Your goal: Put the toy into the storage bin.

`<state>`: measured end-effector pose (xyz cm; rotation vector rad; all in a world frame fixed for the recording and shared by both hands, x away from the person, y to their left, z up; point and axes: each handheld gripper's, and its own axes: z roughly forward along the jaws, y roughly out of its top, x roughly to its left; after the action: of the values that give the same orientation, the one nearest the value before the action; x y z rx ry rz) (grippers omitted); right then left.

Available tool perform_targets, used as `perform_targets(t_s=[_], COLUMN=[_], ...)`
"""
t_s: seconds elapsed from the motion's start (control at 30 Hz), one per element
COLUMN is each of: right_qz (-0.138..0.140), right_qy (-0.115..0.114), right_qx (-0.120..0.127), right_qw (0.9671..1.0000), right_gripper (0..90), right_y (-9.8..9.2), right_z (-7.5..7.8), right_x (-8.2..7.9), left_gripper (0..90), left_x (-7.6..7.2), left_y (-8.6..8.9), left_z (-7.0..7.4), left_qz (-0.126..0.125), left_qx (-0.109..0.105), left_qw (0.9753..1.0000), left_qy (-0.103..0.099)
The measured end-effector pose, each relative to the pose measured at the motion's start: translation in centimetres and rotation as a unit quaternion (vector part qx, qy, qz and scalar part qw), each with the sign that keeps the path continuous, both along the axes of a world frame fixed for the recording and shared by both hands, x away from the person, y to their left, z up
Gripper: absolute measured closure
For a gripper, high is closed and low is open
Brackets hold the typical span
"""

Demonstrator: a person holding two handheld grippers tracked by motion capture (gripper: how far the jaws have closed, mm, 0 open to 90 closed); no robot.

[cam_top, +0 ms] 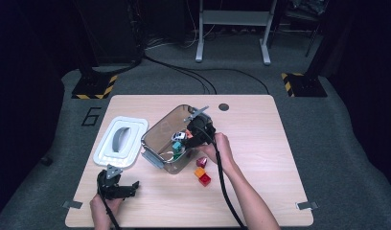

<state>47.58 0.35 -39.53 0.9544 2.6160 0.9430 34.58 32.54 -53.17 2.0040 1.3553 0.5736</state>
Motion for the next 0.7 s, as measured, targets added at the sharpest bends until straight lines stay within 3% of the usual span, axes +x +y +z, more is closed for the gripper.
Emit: perform_targets(t_s=[0.27, 0.47, 0.7], right_qz=[-0.008, -0.012, -0.016], right_qy=[-0.030, -0.044, -0.041], right_qx=[0.029, 0.042, 0.049], right_qw=[0.9991, 0.9981, 0.9978], right_gripper=[22.5, 15.1, 8.6], right_y=[-1.9, -3.4, -4.8], right_z=[1.5, 2.0, 1.0], right_x=[-1.0, -2.2, -3.8], left_gripper=[0.1, 0.1, 0.1], left_x=[0.0, 0.0, 0.0], left_y=[0.0, 0.0, 0.0], left_z=[0.0, 0.0, 0.0], left_qz=[-0.001, 0.000, 0.000], left_qx=[0.002, 0.000, 0.001], left_qw=[1.0000, 1.0000, 1.0000], left_qy=[0.003, 0.000, 0.000])
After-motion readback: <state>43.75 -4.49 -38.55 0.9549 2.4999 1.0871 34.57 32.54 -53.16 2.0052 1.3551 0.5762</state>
